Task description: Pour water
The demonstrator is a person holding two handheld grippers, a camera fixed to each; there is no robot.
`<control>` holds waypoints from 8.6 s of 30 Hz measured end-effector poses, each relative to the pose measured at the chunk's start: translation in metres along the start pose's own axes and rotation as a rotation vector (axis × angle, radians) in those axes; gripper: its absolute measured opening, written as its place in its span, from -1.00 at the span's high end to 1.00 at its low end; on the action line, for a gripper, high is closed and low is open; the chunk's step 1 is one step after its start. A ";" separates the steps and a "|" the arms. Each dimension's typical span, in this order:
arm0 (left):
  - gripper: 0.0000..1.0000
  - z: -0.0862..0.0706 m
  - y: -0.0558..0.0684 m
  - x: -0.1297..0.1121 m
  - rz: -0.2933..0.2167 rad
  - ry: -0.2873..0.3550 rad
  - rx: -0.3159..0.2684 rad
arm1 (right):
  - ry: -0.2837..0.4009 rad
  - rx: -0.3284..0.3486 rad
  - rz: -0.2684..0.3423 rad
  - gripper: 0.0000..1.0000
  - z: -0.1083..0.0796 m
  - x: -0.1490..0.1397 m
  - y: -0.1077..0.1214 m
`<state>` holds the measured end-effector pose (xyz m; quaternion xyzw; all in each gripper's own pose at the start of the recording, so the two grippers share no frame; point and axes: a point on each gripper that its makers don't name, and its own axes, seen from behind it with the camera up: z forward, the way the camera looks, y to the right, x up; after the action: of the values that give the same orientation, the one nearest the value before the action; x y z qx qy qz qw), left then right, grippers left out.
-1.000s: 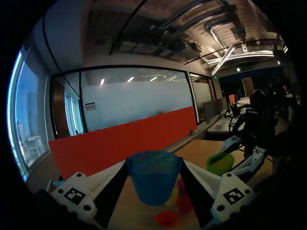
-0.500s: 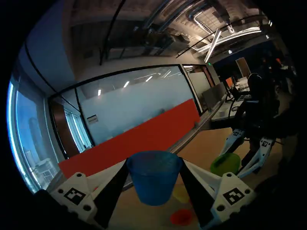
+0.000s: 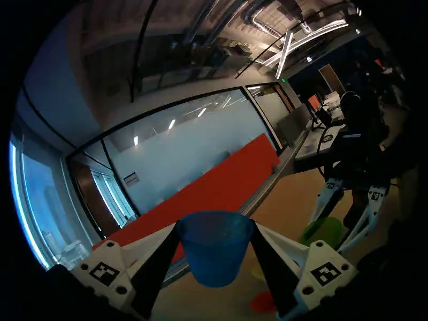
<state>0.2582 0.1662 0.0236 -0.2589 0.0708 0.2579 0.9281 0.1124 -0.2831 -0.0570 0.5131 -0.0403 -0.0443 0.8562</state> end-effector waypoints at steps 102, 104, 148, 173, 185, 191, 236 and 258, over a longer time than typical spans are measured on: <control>-0.77 -0.005 0.030 0.046 0.581 0.049 0.023 | 0.008 0.020 0.004 -0.78 0.015 0.005 0.000; -0.77 -0.005 0.031 0.046 0.585 0.051 0.023 | 0.009 0.020 0.004 -0.78 0.015 0.006 0.000; -0.77 -0.006 0.034 0.056 0.743 0.067 0.029 | 0.012 0.019 -0.004 -0.78 0.014 0.006 0.001; -0.78 -0.005 0.040 0.060 0.827 0.074 0.023 | 0.021 0.016 -0.010 -0.78 0.013 0.007 0.002; -0.78 -0.004 0.042 0.061 0.885 0.082 0.031 | 0.021 0.012 -0.015 -0.78 0.013 0.008 0.002; -0.78 -0.005 0.044 0.062 0.912 0.088 0.035 | 0.022 0.014 -0.018 -0.78 0.012 0.009 0.001; -0.78 -0.006 0.050 0.070 1.147 0.117 0.064 | 0.031 0.010 -0.018 -0.78 0.014 0.013 0.004; -0.77 -0.010 0.036 0.070 0.996 0.092 0.088 | 0.037 0.007 -0.019 -0.77 0.012 0.015 0.003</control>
<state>0.3000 0.2184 -0.0190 -0.1655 0.2372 0.6547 0.6984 0.1261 -0.2940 -0.0483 0.5170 -0.0197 -0.0427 0.8547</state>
